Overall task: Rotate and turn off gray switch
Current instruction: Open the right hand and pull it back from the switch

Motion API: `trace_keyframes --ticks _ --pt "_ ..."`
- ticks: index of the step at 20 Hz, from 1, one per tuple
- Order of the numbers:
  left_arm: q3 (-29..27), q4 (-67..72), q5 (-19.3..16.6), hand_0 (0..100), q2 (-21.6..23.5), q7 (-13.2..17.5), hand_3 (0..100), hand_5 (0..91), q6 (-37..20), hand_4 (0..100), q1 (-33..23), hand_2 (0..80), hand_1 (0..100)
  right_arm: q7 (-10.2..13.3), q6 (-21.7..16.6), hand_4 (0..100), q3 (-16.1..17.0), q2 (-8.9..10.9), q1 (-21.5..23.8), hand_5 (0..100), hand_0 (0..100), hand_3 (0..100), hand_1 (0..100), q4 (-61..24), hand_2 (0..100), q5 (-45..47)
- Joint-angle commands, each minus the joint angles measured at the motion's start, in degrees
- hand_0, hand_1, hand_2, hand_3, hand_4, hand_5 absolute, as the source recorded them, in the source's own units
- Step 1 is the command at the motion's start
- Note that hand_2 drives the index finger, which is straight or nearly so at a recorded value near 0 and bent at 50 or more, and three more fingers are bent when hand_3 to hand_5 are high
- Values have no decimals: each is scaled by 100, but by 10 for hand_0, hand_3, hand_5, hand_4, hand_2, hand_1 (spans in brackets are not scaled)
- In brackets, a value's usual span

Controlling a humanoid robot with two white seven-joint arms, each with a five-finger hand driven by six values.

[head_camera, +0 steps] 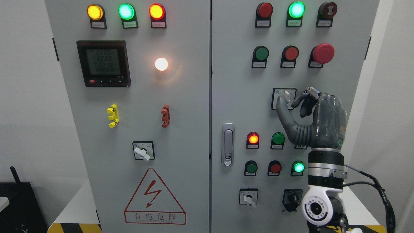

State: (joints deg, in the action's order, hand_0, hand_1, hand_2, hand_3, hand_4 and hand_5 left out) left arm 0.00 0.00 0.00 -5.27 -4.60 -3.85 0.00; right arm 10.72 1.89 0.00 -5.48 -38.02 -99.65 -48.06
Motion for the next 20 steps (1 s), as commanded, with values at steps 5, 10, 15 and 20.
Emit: trace_keyframes --ticks 5,10,15,20 --pt "-44 -149 114 120 0 3 0 0 -1 0 53 0 389 229 -918 951 202 328 787 998 270 943 292 -844 609 -1" --pt "-44 -149 114 120 0 3 0 0 -1 0 53 0 389 351 -1683 539 220 873 1481 415 262 667 268 -1240 412 7" --pt "-44 -149 106 120 0 3 0 0 -1 0 53 0 389 343 -1692 190 211 1251 1965 10 283 326 270 -1565 277 7" --pt "-44 -149 106 120 0 3 0 0 -1 0 53 0 389 308 -1692 0 220 1489 2071 0 313 89 212 -1706 87 7"
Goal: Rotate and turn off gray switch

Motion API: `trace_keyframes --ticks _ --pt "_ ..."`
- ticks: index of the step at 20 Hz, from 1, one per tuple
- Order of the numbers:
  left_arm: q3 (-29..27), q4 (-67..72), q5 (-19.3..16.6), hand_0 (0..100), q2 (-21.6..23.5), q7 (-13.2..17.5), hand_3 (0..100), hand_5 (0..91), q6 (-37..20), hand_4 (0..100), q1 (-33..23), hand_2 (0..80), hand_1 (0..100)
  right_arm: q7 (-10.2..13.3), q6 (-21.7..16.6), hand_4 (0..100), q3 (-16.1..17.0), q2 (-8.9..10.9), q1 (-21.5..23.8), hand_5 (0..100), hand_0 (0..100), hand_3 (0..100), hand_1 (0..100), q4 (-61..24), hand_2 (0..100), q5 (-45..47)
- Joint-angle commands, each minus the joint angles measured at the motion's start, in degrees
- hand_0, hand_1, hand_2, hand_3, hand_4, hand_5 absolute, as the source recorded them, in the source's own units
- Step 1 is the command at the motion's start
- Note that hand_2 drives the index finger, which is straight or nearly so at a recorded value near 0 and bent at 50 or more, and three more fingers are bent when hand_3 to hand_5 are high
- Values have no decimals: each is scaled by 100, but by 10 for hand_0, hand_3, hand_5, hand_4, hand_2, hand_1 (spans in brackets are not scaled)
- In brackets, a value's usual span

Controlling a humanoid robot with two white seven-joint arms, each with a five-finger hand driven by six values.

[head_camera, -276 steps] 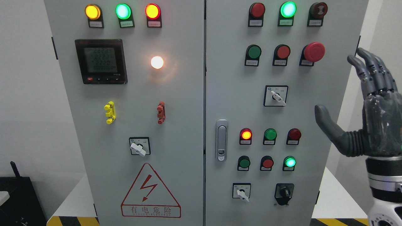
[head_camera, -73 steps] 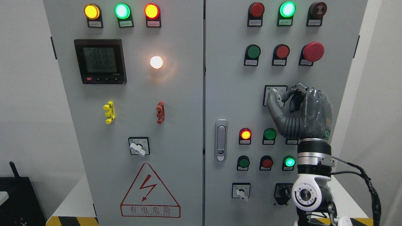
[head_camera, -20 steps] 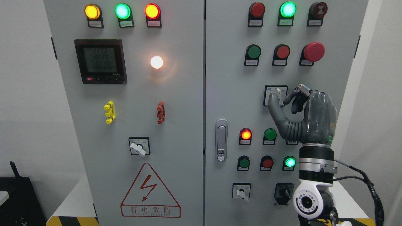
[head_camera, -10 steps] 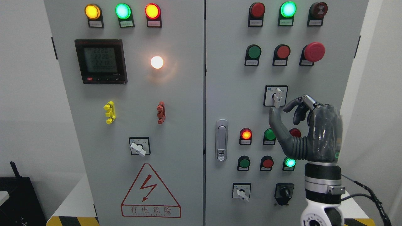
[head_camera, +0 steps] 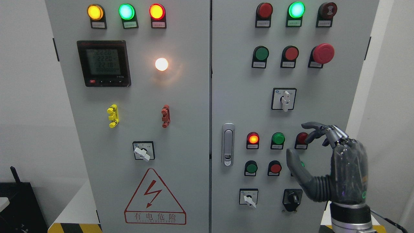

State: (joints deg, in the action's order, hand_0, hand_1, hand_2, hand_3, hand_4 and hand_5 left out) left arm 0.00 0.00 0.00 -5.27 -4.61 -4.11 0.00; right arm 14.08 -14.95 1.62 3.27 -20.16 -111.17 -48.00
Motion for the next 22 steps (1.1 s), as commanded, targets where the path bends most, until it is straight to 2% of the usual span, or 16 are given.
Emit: trace_keyframes --ticks 1,4,8,22 --pt "-44 -149 114 120 0 4 0 0 24 0 53 0 389 -36 -17 0 58 630 293 0 316 61 183 -555 63 1" --pt "-44 -149 114 120 0 4 0 0 24 0 53 0 389 -63 -17 0 49 657 311 0 306 26 169 -617 43 1" --pt "-44 -149 105 120 0 4 0 0 24 0 53 0 389 -379 -8 0 49 622 311 0 299 8 154 -643 41 1" --pt "-44 -149 114 120 0 4 0 0 24 0 53 0 389 -379 18 0 49 508 302 0 270 38 180 -634 49 1"
